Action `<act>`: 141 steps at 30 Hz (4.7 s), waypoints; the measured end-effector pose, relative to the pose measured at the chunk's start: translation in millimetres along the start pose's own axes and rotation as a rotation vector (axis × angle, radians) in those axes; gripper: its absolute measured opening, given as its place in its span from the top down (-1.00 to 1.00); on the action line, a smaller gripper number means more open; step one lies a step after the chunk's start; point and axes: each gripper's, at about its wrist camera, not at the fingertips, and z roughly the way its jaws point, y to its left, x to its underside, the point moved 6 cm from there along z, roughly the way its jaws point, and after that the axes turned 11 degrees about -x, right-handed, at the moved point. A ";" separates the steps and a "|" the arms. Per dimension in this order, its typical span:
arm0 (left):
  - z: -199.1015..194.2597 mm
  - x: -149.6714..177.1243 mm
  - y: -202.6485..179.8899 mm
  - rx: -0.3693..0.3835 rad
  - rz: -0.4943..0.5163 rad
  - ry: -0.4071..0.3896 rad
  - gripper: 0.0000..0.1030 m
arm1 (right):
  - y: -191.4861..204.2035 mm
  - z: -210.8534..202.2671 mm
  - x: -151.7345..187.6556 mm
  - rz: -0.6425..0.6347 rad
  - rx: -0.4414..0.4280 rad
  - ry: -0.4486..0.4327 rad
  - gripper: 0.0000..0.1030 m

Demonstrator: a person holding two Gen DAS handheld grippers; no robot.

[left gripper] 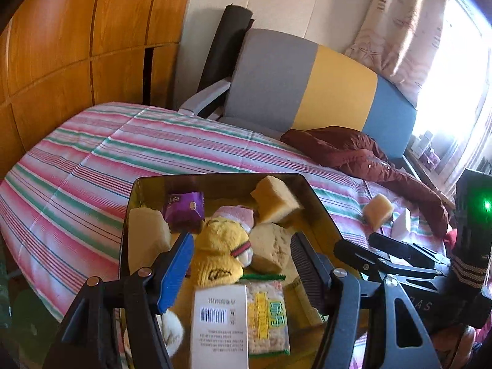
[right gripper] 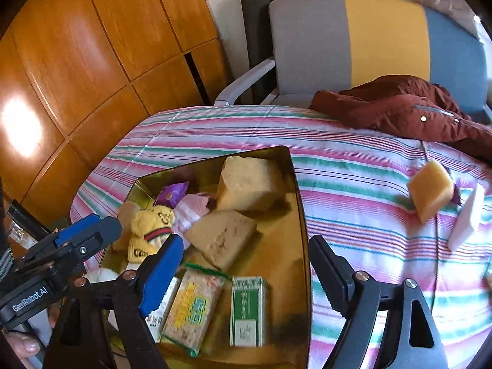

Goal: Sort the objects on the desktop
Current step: 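Open both tools to release toy and sponge into gold tray, then withdraw both open tools from tray toward remaining loose items, then close left tool on yellow sponge cube while right tool approaches WEIDAN cracker pack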

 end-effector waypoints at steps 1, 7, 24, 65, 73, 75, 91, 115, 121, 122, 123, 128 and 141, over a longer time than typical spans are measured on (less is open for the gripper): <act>-3.0 1.6 -1.8 -0.002 0.008 -0.004 -0.29 | 1.2 -2.9 2.0 -0.003 0.006 -0.004 -0.68; -21.6 11.3 -11.0 -0.007 0.055 -0.031 -0.29 | 7.7 -20.8 11.0 -0.023 0.022 -0.031 -0.72; -43.4 28.8 -40.6 0.012 0.155 -0.051 -0.29 | -16.4 -55.7 24.5 0.009 0.060 -0.076 -0.78; -28.2 67.9 -144.4 0.149 0.383 0.041 -0.29 | -194.1 -124.9 66.5 0.216 0.333 -0.002 -0.84; -22.8 67.6 -165.3 0.175 0.411 0.060 -0.29 | -258.1 -156.9 65.2 0.248 0.448 0.004 -0.88; -21.1 66.8 -173.0 0.180 0.422 0.063 -0.29 | -272.3 -162.7 64.3 0.253 0.468 0.006 -0.88; 24.1 22.7 -242.9 0.295 0.353 0.188 -0.29 | -351.1 -166.1 76.7 0.306 0.529 0.020 -0.92; 181.5 -16.7 -314.0 0.425 -0.076 0.559 -0.62 | -364.8 -152.0 81.6 0.249 0.512 0.088 -0.97; 199.7 -10.8 -324.3 0.416 -0.106 0.593 -0.62 | -366.3 -152.0 79.6 0.231 0.520 0.086 -0.98; 202.3 -9.1 -325.3 0.410 -0.107 0.598 -0.62 | -366.4 -151.8 79.7 0.229 0.520 0.085 -0.98; 204.3 -7.8 -326.2 0.404 -0.105 0.602 -0.62 | -367.2 -151.7 79.4 0.229 0.520 0.083 -0.98; 209.0 1.6 -331.7 0.388 -0.080 0.619 -0.45 | -365.6 -153.5 79.4 0.220 0.516 0.073 -0.98; 172.7 9.1 -324.7 0.380 0.098 0.483 -0.25 | -362.7 -142.5 77.9 0.160 0.466 0.092 -0.99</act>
